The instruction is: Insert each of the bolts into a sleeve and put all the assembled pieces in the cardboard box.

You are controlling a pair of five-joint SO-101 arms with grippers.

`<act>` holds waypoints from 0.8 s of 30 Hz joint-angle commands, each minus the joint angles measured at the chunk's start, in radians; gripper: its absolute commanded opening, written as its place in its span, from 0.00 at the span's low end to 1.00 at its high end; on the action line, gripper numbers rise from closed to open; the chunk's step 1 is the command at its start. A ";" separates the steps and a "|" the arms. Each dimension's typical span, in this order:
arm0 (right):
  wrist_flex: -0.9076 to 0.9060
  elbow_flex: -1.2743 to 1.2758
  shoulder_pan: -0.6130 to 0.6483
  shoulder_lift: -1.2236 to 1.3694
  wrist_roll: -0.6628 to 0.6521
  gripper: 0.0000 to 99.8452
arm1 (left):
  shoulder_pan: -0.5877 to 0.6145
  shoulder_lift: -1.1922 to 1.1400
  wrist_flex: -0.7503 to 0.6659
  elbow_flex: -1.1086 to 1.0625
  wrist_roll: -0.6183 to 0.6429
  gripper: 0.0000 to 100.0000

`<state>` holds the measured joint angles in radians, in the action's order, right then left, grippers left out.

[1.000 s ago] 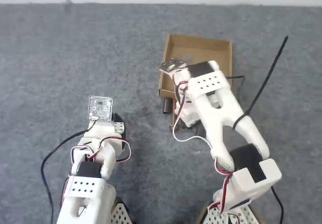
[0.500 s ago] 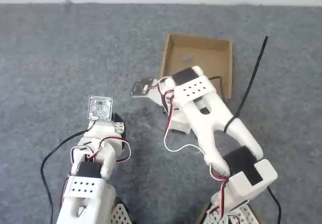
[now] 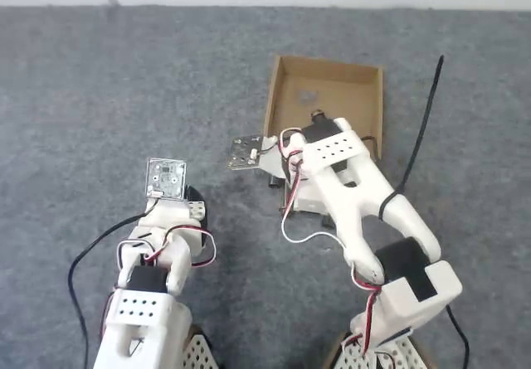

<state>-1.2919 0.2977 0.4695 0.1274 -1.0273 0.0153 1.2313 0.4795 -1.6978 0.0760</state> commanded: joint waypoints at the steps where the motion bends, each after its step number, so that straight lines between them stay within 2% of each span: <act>1: 0.025 0.018 -0.018 -0.056 -0.049 0.18 | 0.005 0.028 0.003 0.013 -0.009 0.01; 15: 0.390 0.252 -0.016 -0.045 0.018 0.18 | 0.003 0.028 0.003 0.013 -0.009 0.01; 19: 0.401 0.255 -0.018 -0.024 0.015 0.18 | 0.003 0.028 0.003 0.013 -0.009 0.01; 24: 0.401 0.252 -0.015 -0.025 0.020 0.08 | 0.003 0.028 0.003 0.013 -0.009 0.01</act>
<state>-0.9175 0.5554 0.4680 0.1227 -1.0180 0.0153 1.2313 0.4795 -1.6978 0.0760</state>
